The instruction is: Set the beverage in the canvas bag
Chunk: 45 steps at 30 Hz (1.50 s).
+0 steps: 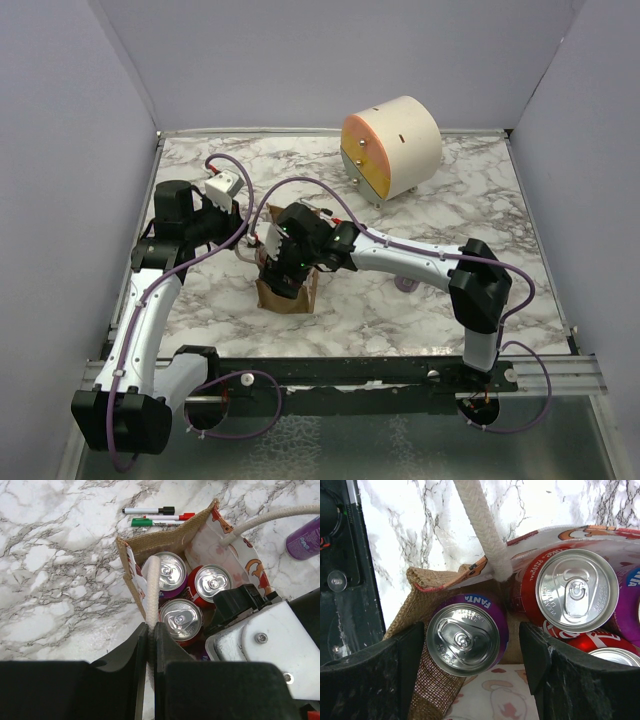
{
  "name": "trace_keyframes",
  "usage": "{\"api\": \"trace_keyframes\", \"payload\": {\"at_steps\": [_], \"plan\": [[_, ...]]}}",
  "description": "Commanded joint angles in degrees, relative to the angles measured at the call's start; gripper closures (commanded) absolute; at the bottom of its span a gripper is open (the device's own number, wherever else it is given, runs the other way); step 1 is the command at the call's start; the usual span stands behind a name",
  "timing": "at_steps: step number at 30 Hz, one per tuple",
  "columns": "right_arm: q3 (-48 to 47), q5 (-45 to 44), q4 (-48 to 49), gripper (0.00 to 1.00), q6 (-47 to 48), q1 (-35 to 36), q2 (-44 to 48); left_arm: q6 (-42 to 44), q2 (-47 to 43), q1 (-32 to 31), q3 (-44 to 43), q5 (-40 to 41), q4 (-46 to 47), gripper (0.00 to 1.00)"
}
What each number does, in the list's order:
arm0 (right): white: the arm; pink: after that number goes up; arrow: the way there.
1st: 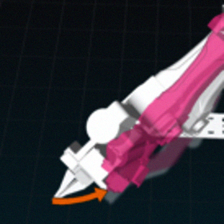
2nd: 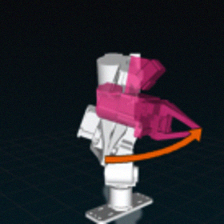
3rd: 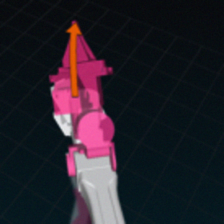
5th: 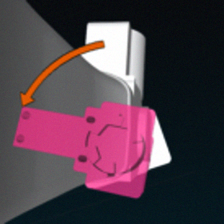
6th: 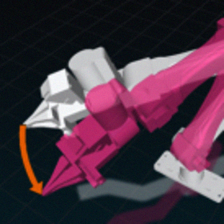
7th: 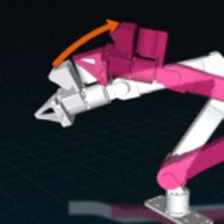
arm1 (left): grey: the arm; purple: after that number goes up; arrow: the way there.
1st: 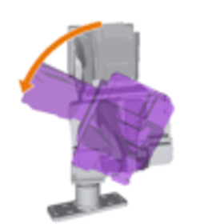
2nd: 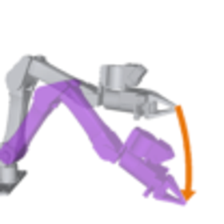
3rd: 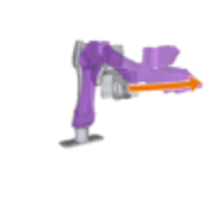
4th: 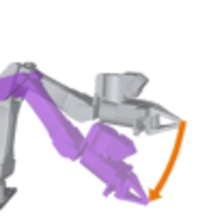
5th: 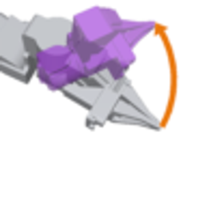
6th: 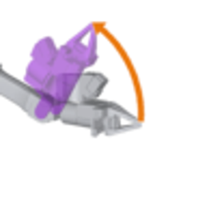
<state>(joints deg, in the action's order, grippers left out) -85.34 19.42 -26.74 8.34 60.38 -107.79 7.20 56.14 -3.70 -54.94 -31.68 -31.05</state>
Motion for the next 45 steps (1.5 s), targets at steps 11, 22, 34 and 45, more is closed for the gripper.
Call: {"api": "trace_keyframes", "payload": {"at_steps": [11,22,34,45], "plan": [[-4.1,5.7,-1.3,0.25,3.7,1.1,4.3,0.0,-1.2,0.5,0.9,-0.6,0.3,1.0],[-3.2,5.7,-2.3,0.27,7.0,-0.1,9.7,0.1,-1.2,0.5,0.8,-0.4,0.4,1.0],[-4.0,10.6,-7.6,0.28,15.4,-4.9,21.0,0.2,-0.4,0.5,0.5,-2.4,0.7,1.0],[4.6,17.2,-7.0,0.27,15.9,-24.9,35.3,-1.0,0.6,0.4,-0.4,-3.6,1.7,1.0]]}}
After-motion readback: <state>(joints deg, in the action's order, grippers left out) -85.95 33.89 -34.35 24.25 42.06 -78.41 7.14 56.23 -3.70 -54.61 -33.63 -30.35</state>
